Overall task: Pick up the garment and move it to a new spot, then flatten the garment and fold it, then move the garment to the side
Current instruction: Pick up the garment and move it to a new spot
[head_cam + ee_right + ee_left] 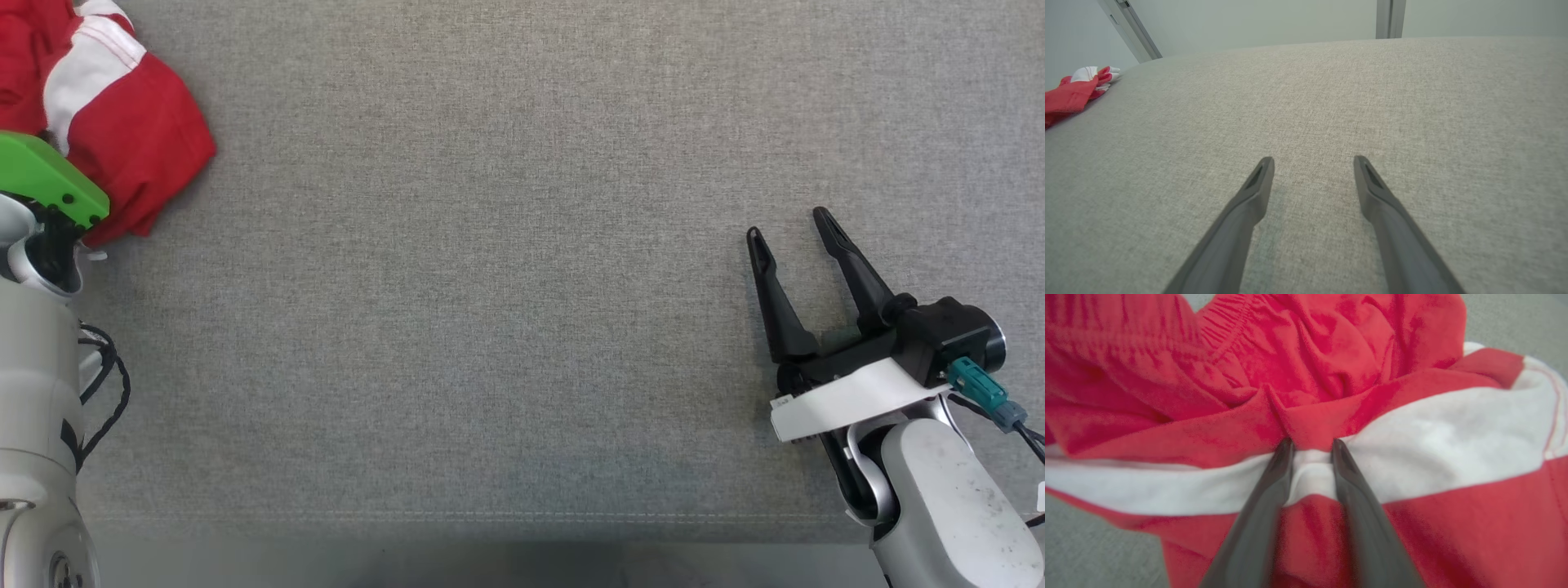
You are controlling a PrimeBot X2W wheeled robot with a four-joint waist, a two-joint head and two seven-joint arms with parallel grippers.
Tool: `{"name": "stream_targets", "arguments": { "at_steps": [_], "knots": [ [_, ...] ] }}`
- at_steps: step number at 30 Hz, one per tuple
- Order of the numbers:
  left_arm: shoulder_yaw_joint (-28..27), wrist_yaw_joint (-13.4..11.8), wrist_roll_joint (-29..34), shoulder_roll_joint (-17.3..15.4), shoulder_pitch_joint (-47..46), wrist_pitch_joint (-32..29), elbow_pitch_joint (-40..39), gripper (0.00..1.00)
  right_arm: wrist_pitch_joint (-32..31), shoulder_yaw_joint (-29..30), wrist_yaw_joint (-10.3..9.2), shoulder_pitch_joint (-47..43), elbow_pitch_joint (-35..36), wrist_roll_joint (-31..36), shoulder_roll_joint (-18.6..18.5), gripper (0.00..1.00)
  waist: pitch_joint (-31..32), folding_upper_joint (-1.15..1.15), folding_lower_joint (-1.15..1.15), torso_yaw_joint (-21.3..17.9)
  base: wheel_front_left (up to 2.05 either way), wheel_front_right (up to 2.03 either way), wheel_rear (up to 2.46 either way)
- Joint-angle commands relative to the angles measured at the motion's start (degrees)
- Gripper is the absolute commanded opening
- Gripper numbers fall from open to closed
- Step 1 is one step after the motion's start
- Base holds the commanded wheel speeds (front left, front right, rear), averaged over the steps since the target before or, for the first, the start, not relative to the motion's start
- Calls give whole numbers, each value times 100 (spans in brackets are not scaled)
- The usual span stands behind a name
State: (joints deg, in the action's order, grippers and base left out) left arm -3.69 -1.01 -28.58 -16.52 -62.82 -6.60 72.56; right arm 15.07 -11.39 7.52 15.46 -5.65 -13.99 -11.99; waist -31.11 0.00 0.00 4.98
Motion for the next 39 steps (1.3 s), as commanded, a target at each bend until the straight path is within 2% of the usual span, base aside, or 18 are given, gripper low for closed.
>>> {"name": "stream_targets", "arguments": {
  "at_steps": [1, 3, 8, 12, 17, 22, 27, 31, 39],
  "knots": [
    [15, 56, 15, 9, 232, 330, 29, 0, 18, 7, -7, 39, -11, -30, -10, 100, 36, 0, 0, -19, 0, 0, 0],
    [21, 82, 41, -40, 228, 561, -34, 0, 18, 9, -8, 36, -26, -25, 0, 100, 62, 0, 0, -26, 0, 0, 0],
    [-46, 163, 43, -198, 270, 1779, -286, 0, 18, 3, -7, -34, -96, -31, 92, 100, 317, 0, 0, -50, 0, 0, 0],
    [-125, 216, 31, -257, 350, 2142, -617, 0, 18, 17, -7, -127, -142, -68, 185, 100, 615, 0, 0, -63, 0, 0, 0],
    [-307, 248, 147, -259, 576, 2178, -1544, 0, 18, 40, -8, -257, -207, -84, 328, 100, 1000, 0, 0, -88, 0, 0, 0],
    [-398, 327, 301, 30, 1036, 2178, -2598, 0, 18, 92, -8, -437, -273, -131, 463, 100, 1469, 0, 0, -138, 0, 0, 0],
    [-264, 421, 293, 312, 1437, 2133, -3204, 0, 18, 191, -7, -639, -329, -299, 647, 100, 1910, 0, 0, -247, 0, 0, 0],
    [-147, 460, 212, 506, 1715, 1868, -3723, 0, 18, 210, -7, -720, -318, -424, 730, 100, 2137, 0, 0, -419, 0, 0, 0],
    [275, 337, 262, 893, 2312, 1296, -4910, 0, 18, 253, -7, -830, -316, -486, 805, 100, 2374, 0, 0, -851, 0, 0, 0]
  ]
}}
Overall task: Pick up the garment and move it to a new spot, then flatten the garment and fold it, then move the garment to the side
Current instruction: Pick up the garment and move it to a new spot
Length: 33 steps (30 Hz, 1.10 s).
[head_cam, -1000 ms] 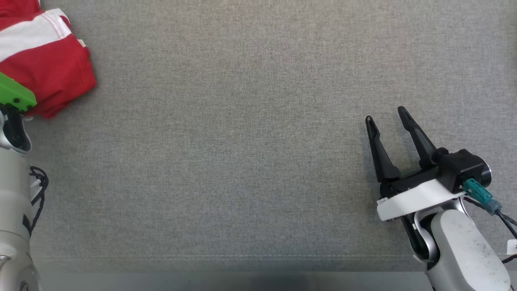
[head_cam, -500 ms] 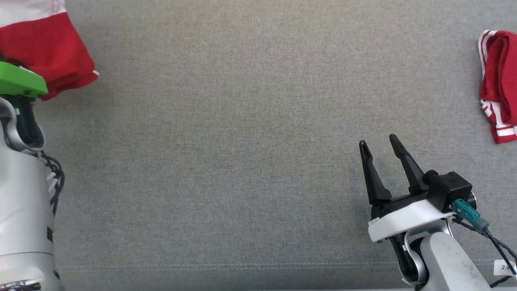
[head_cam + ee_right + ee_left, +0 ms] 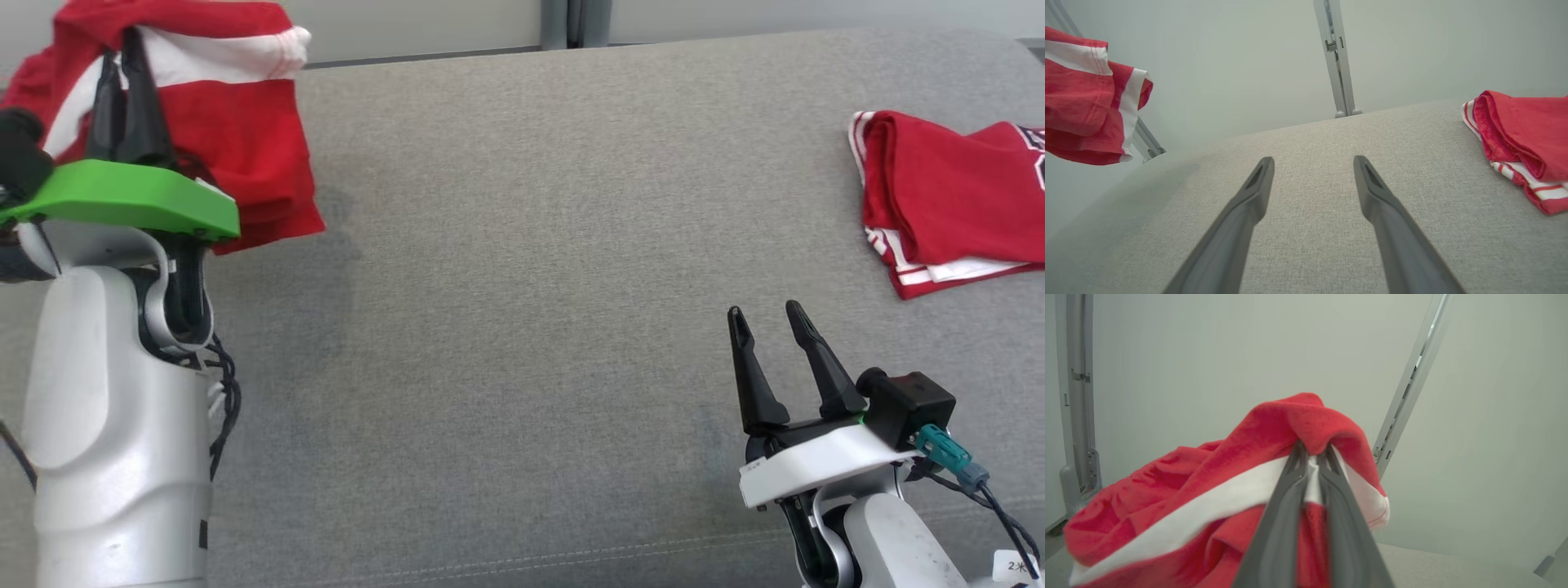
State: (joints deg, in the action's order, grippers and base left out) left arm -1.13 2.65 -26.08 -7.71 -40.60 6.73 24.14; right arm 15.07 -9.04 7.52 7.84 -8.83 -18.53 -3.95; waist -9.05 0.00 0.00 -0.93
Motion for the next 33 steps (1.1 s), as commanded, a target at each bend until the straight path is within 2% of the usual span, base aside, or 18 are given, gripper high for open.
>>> {"name": "stream_targets", "arguments": {
  "at_steps": [1, 10, 18, 25, 33],
  "knots": [
    [50, -53, -31, 68, 146, -82, -180, 0, 18, 18, -7, -67, -3, -37, 9, 100, 169, 0, 0, -326, 0, 0, 0],
    [396, -67, -254, 335, 420, -390, -494, 0, 18, 3, -7, -129, -52, -28, 41, 100, 128, 0, 0, -871, 0, 0, 0],
    [881, -297, -85, 428, 487, -298, -183, 0, 18, -45, -7, -88, -66, -45, 65, 100, -10, 0, 0, -1419, 0, 0, 0],
    [1184, -429, -178, 461, 489, -36, 592, 0, 18, -105, -7, -13, -51, -68, 83, 100, -232, 0, 0, -1781, 0, 0, 0],
    [1597, -376, -629, 472, 321, 306, 1782, 0, 18, -177, -7, 50, -58, -109, 100, 100, -384, 0, 0, -1963, 0, 0, 0]
  ]
}}
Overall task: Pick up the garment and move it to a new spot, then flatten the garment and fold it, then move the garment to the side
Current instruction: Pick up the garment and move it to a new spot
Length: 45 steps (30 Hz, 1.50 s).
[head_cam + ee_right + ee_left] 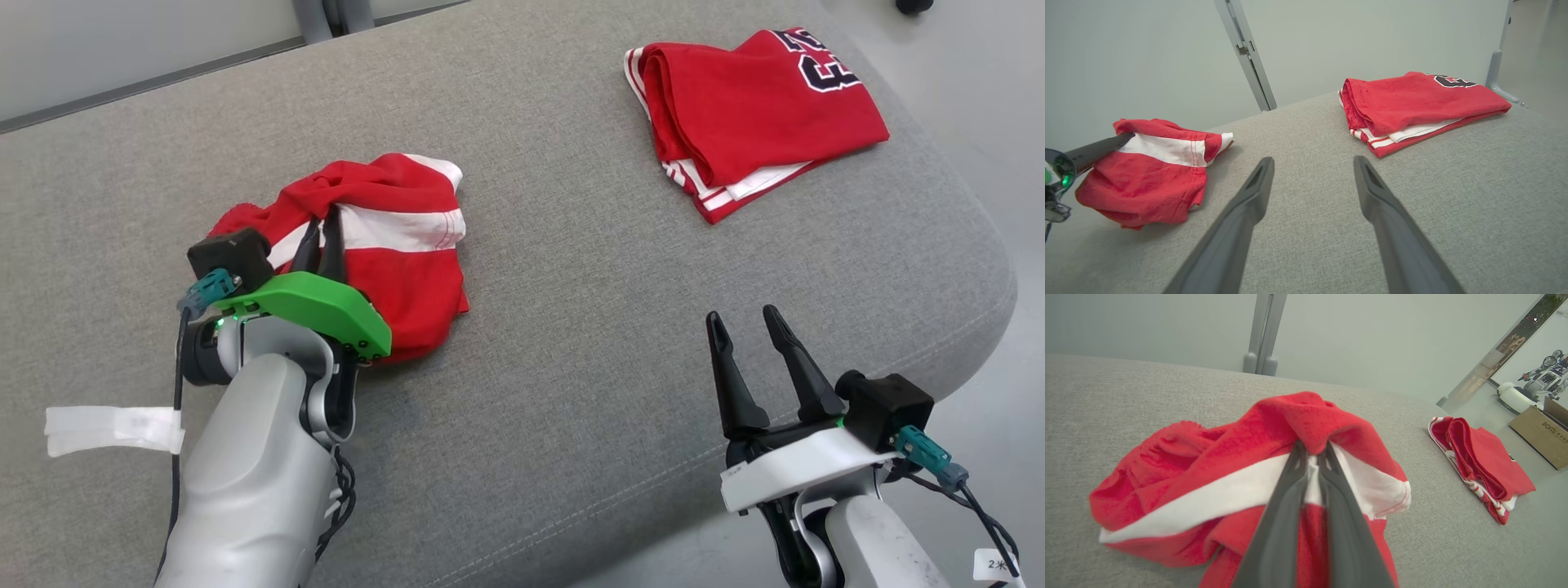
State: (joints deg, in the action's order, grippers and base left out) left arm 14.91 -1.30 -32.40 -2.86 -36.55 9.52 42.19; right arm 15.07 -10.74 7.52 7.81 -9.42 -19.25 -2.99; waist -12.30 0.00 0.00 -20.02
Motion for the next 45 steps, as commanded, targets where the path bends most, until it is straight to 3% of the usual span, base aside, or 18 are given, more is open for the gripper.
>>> {"name": "stream_targets", "arguments": {
  "at_steps": [1, 2, 3, 10, 14, 25, 31, 37, 45],
  "knots": [
    [87, -5, -99, -13, -142, 81, 59, 0, 18, -9, -7, 69, -4, -37, 6, 100, -71, 0, 0, -60, 0, 0, 0],
    [200, -15, -200, -13, -188, 126, 138, 27, 18, -14, -7, 86, -17, -33, 7, 100, -78, 0, 0, -62, 0, 0, 0],
    [324, -26, -286, -14, -238, 178, 184, 100, 18, -23, -7, 100, -28, -24, 6, 100, -82, 0, 0, -58, 0, 0, 0],
    [1048, -84, -744, -16, -446, 400, 139, 100, 18, -24, -7, 64, -58, -51, 8, 100, 107, 0, 0, 199, 0, 0, 0],
    [1172, -129, -860, -15, -222, 475, -129, 100, 18, -33, -7, -28, -55, -51, 7, 100, 309, 0, 0, 434, 0, 0, 0],
    [939, -455, -655, -296, 937, 562, -1415, 100, 18, -8, -7, -217, 26, -6, 5, 100, 812, 0, 0, 1177, 0, 0, 0],
    [700, -503, -665, -501, 1728, 564, -2097, 100, 18, -3, -7, -317, 22, 23, 4, 100, 997, 0, 0, 1542, 0, 0, 0],
    [502, -646, -307, -688, 2368, 565, -2568, 100, 18, 85, -7, -457, 18, 18, 4, 100, 1185, 0, 0, 1777, 0, 0, 0],
    [185, -650, 19, -584, 3171, 563, -2872, 100, 17, 141, -7, -647, -42, 33, 4, 100, 1325, 0, 0, 1915, 0, 0, 0]
  ]
}}
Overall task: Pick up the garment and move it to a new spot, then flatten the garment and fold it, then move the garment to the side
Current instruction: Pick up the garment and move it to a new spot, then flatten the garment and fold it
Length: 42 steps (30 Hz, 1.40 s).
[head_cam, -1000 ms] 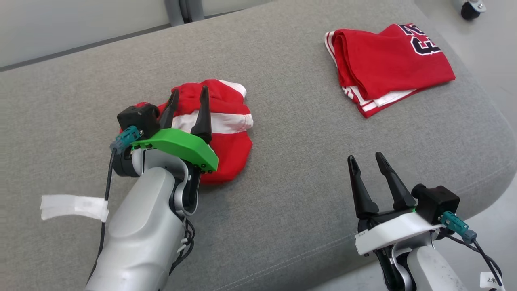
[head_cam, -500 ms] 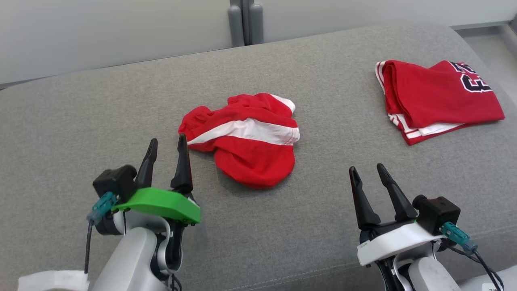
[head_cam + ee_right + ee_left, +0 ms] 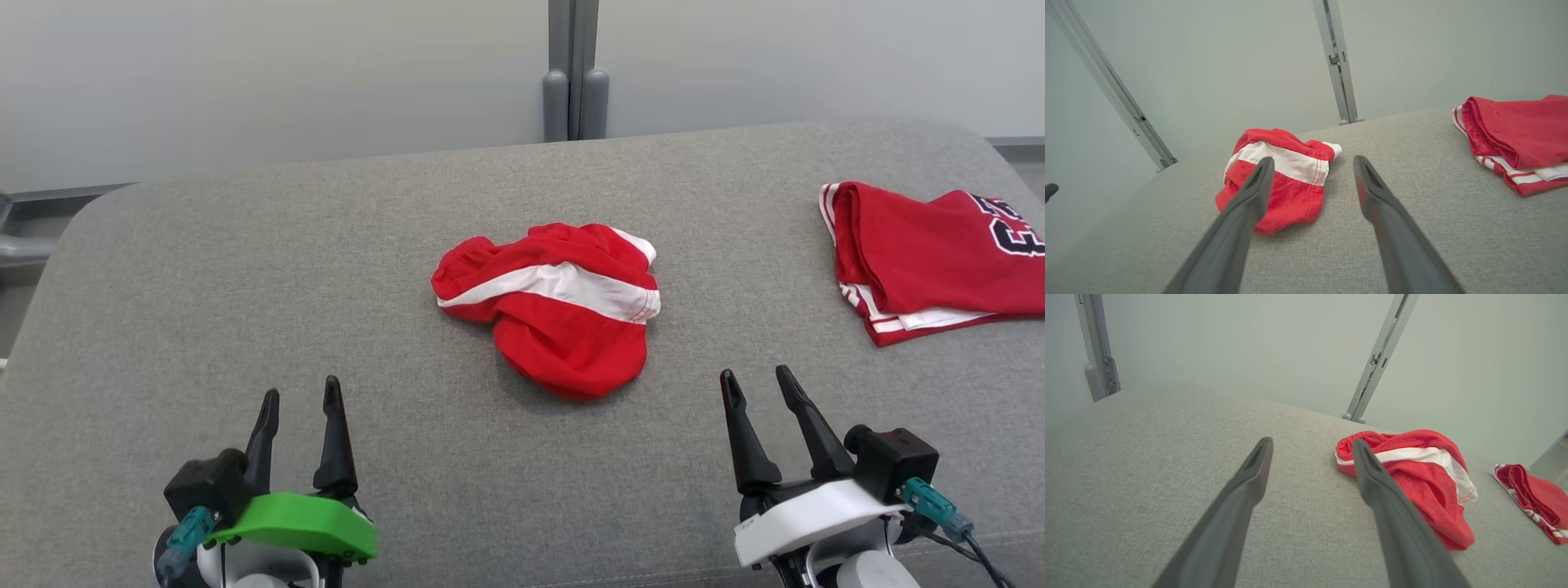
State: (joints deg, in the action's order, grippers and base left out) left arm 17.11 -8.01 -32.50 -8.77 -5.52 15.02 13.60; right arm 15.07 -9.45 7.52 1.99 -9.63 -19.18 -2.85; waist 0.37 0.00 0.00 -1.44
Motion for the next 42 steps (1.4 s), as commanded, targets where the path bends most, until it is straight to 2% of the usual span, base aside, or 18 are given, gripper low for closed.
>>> {"name": "stream_targets", "arguments": {
  "at_steps": [1, 14, 24, 29, 42],
  "knots": [
    [-79, 30, 61, 37, 144, 12, -23, 100, 17, 12, -7, -85, -33, 22, -10, 100, 63, 0, 0, 66, 0, 0, 0],
    [-497, 215, 456, 257, 457, 13, 80, 100, 17, 12, -7, -187, -125, -42, -63, 100, 76, 0, 0, 67, 0, 0, 0],
    [-517, 352, 698, 386, 370, 13, 166, 100, 18, -69, -7, 71, -444, -325, -69, 100, 11, 0, 0, 243, 0, 0, 0],
    [-401, 442, 869, 440, 222, 13, 229, 100, 17, 39, -7, 572, -1053, -806, -111, 100, -49, 0, 0, 532, 0, 0, 0],
    [-90, 513, 2030, 466, 129, 13, -117, 100, 18, 26, -7, 2195, -3347, -1573, -502, 100, -370, 0, 0, 1469, 0, 0, 0]
  ]
}}
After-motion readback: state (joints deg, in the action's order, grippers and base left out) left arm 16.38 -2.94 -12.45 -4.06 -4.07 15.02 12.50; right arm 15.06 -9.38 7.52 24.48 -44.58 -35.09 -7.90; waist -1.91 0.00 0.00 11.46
